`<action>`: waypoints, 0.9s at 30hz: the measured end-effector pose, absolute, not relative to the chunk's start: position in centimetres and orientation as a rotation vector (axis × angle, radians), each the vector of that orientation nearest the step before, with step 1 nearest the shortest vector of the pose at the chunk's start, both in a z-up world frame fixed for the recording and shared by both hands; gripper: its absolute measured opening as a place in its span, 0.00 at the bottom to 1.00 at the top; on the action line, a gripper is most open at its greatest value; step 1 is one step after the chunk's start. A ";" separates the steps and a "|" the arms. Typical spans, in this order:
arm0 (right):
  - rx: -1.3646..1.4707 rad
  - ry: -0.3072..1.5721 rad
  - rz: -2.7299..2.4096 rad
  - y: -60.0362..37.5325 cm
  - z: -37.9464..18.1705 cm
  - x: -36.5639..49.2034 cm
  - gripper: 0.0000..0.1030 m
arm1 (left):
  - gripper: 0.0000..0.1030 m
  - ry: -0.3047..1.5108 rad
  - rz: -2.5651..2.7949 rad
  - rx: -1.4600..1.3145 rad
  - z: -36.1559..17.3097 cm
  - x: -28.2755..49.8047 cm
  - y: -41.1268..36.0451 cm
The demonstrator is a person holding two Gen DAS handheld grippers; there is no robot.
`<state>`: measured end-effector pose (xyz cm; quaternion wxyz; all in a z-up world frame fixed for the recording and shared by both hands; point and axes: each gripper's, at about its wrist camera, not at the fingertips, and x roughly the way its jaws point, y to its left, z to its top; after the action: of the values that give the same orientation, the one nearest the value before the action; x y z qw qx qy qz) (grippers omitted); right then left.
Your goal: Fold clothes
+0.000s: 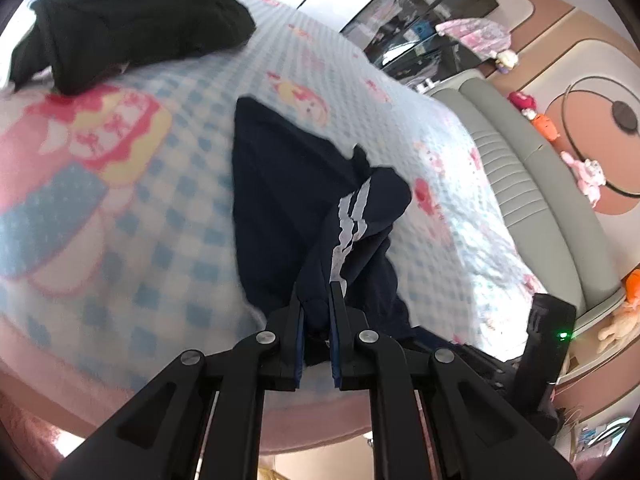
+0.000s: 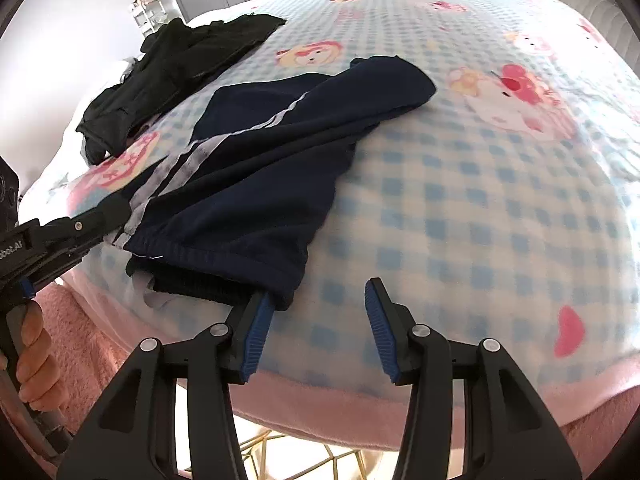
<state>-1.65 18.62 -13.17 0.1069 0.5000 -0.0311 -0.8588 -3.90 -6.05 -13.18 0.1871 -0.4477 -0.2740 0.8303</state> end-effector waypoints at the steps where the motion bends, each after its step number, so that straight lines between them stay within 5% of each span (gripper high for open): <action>1: 1.482 -0.097 -2.530 18.8 -13.4 -1.5 0.45 | 0.10 -0.792 2.318 -1.282 -13.7 -3.8 -6.0; 8: 1.526 -0.189 -2.470 20.4 -14.1 -1.1 0.45 | 0.12 -0.876 2.246 -1.390 -16.3 -4.0 -6.3; 13: 1.395 -0.376 -2.411 22.1 -11.8 -0.3 0.45 | 0.38 -0.894 2.311 -1.356 -15.3 -3.8 -7.4; 27: 1.526 -0.470 -2.280 20.1 -16.0 -4.8 0.43 | 0.36 -0.938 2.141 -1.331 -16.4 -4.3 -6.4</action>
<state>-4.84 20.14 -15.95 0.1780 0.5394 -0.1661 -0.8061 -4.34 -6.43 -16.37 0.2237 -0.4822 -0.3399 0.7758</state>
